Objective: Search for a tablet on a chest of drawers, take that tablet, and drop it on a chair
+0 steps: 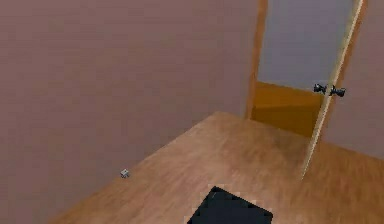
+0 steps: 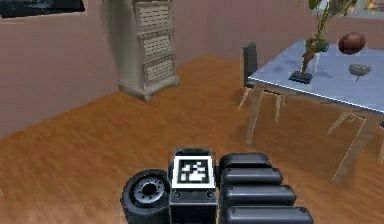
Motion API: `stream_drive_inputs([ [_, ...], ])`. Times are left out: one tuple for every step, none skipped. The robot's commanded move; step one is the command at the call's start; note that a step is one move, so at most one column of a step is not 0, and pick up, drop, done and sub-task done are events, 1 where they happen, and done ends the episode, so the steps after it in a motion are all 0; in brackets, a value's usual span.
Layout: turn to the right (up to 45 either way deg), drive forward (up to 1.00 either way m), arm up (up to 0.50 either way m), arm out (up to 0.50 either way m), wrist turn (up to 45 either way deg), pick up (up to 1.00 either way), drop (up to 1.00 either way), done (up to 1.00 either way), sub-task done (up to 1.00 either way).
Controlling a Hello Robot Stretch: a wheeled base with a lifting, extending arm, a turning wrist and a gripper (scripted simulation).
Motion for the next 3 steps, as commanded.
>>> stream_drive_inputs([
  [9.0,0.00,0.00,0.00,0.0,0.00,0.00,0.00,0.00],
  [0.0,1.00,0.00,0.00,0.0,0.00,0.00,0.00,0.00],
  [3.0,0.00,0.00,0.00,0.0,0.00,0.00,0.00,0.00],
])
